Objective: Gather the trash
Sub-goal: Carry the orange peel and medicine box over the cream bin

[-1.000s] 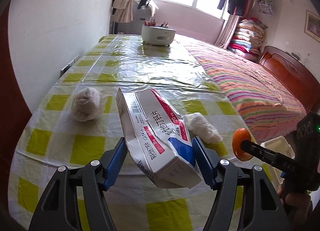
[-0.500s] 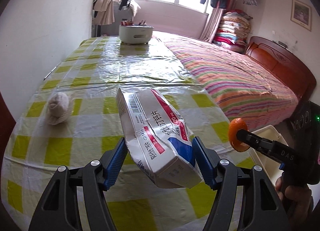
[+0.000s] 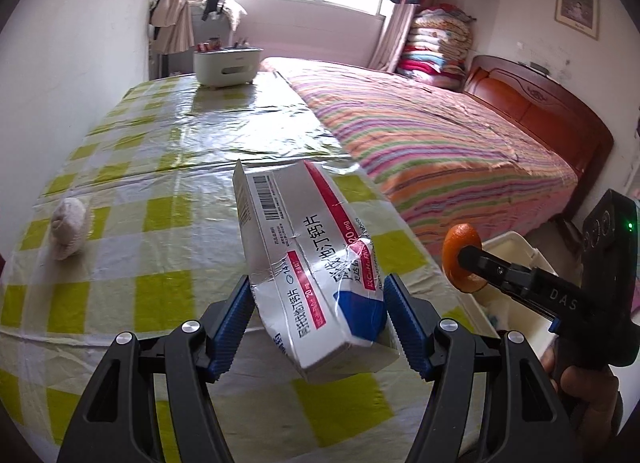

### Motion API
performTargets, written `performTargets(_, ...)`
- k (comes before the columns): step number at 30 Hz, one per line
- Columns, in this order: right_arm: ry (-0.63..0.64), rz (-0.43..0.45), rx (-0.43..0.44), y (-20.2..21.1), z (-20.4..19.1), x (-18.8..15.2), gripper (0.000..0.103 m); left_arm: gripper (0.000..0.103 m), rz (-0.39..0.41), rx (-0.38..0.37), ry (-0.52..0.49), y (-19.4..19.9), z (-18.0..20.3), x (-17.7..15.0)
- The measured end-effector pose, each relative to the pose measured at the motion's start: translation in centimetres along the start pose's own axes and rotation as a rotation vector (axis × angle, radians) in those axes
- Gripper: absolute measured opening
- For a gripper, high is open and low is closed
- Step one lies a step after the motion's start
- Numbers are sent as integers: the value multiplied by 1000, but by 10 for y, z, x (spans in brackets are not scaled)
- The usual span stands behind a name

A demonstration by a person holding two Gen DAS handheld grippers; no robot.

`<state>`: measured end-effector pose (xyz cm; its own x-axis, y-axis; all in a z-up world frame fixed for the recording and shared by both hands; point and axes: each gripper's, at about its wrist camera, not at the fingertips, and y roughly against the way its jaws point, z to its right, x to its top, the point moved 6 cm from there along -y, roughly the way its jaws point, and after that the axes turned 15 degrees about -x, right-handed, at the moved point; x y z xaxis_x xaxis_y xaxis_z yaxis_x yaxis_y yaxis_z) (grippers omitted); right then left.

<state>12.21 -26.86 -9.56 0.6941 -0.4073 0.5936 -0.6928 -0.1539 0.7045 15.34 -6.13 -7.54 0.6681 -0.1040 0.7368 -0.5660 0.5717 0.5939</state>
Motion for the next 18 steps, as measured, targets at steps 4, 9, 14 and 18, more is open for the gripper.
performTargets(4,-27,17,-12,6,15,2,31,64,-16,-25,-23,-8,18,-2)
performTargets(9,-60,33,-23,14,32,2,31,64,-30,-50,-55,-17,38,-3)
performTargets(14,-92,53,-30,24,47,5,31,63,-38,-77,-87,-24,60,-5)
performTargets(18,-117,69,-38,30,59,6,31,63,-49,-101,-102,-31,77,-6)
